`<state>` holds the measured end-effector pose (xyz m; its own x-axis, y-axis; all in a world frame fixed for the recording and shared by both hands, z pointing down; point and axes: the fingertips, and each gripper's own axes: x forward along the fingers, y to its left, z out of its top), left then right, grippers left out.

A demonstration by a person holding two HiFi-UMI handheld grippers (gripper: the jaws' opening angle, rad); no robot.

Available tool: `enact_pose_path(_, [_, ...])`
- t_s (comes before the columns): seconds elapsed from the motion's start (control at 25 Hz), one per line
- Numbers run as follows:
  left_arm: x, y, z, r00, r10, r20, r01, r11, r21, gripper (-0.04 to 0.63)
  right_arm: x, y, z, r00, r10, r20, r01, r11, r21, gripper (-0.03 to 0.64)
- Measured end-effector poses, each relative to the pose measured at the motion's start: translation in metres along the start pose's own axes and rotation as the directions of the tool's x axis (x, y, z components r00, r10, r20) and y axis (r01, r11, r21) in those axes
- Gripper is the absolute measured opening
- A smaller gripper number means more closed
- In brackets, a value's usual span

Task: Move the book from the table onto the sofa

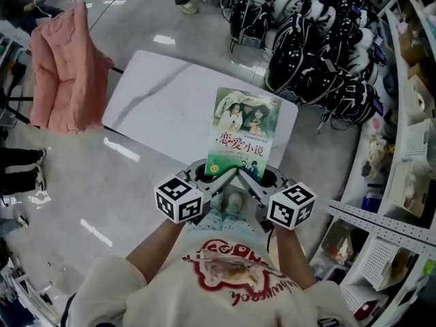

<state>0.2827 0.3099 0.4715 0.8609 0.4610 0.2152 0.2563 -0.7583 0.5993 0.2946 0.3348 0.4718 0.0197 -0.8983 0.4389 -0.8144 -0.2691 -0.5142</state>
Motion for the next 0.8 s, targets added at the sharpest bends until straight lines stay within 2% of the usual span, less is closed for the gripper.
enact_pose_path(0.28, [-0.023, -0.015, 0.025, 0.991, 0.064, 0.119, -0.064, 0.998, -0.004, 0.135, -0.004, 0.028, 0.023, 0.997, 0.055, -0.047, -0.059, 0.994, -0.092, 0.115])
enact_pose_path(0.48, [-0.047, -0.001, 0.037, 0.965, 0.150, 0.217, -0.144, 0.989, -0.044, 0.135, 0.018, 0.046, 0.034, 0.984, 0.135, -0.121, -0.153, 0.976, -0.156, 0.115])
enact_pose_path(0.6, [-0.056, -0.005, 0.045, 0.931, 0.238, 0.276, -0.227, 0.971, -0.070, 0.135, 0.020, 0.055, 0.041, 0.962, 0.215, -0.166, -0.245, 0.951, -0.186, 0.115])
enact_pose_path(0.72, [-0.078, -0.012, 0.047, 0.879, 0.342, 0.332, -0.320, 0.940, -0.120, 0.135, 0.023, 0.077, 0.043, 0.925, 0.301, -0.233, -0.350, 0.913, -0.209, 0.115])
enact_pose_path(0.8, [-0.118, -0.001, 0.040, 0.842, 0.394, 0.369, -0.357, 0.919, -0.168, 0.135, 0.047, 0.110, 0.030, 0.897, 0.339, -0.284, -0.405, 0.888, -0.219, 0.115])
